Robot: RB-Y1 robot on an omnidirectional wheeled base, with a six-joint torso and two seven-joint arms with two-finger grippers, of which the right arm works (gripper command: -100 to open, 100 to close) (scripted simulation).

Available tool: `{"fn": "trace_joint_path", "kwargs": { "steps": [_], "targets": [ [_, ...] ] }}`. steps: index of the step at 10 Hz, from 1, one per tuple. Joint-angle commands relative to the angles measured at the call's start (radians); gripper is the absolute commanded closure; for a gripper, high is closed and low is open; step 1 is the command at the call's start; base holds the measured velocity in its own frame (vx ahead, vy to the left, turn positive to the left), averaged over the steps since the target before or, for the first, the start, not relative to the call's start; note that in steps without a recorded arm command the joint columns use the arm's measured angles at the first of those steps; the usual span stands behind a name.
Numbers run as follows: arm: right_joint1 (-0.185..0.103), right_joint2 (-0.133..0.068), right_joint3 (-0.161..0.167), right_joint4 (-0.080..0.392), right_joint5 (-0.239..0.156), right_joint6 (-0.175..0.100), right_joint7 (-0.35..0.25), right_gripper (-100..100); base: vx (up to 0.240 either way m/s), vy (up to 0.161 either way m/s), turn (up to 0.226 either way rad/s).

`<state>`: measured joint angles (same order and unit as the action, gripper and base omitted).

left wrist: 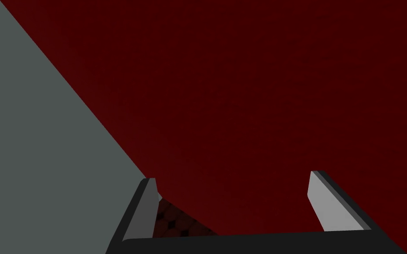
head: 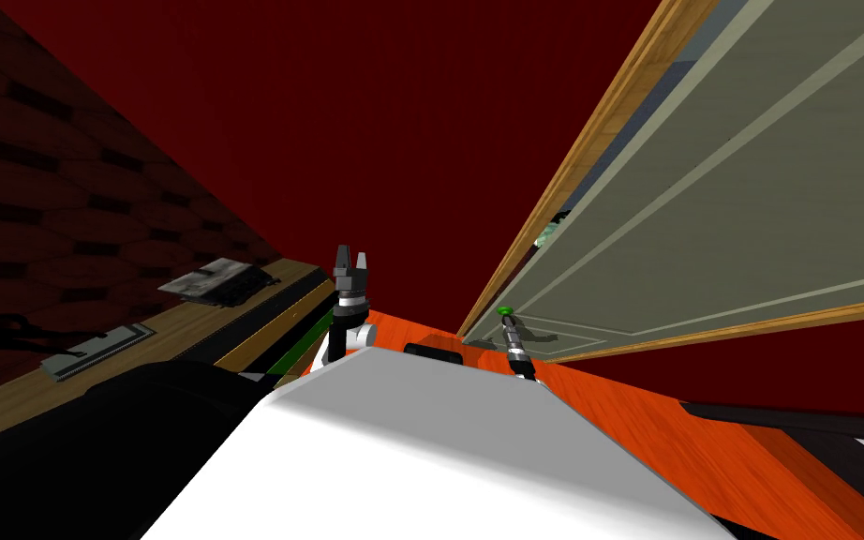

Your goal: Pull the door open

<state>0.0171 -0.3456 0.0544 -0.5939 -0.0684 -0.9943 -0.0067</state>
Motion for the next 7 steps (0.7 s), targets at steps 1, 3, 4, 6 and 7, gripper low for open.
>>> {"fn": "trace_joint_path", "kwargs": {
  "steps": [1, 3, 4, 6, 7],
  "targets": [
    [-0.008, 0.002, 0.001, 0.013, 0.000, -0.003, -0.050, 100, -0.028, -0.010, 0.012],
    [-0.016, 0.002, 0.003, 0.023, 0.000, -0.006, -0.093, 100, -0.029, -0.010, 0.012],
    [-0.024, 0.003, 0.004, 0.033, 0.001, -0.008, -0.118, 100, -0.049, -0.016, 0.028],
    [-0.032, 0.004, 0.005, 0.042, 0.001, -0.010, -0.169, 100, -0.036, -0.007, 0.012],
    [-0.032, 0.004, 0.005, 0.042, 0.001, -0.010, -0.178, 100, -0.028, -0.004, 0.007]
  ]
}}
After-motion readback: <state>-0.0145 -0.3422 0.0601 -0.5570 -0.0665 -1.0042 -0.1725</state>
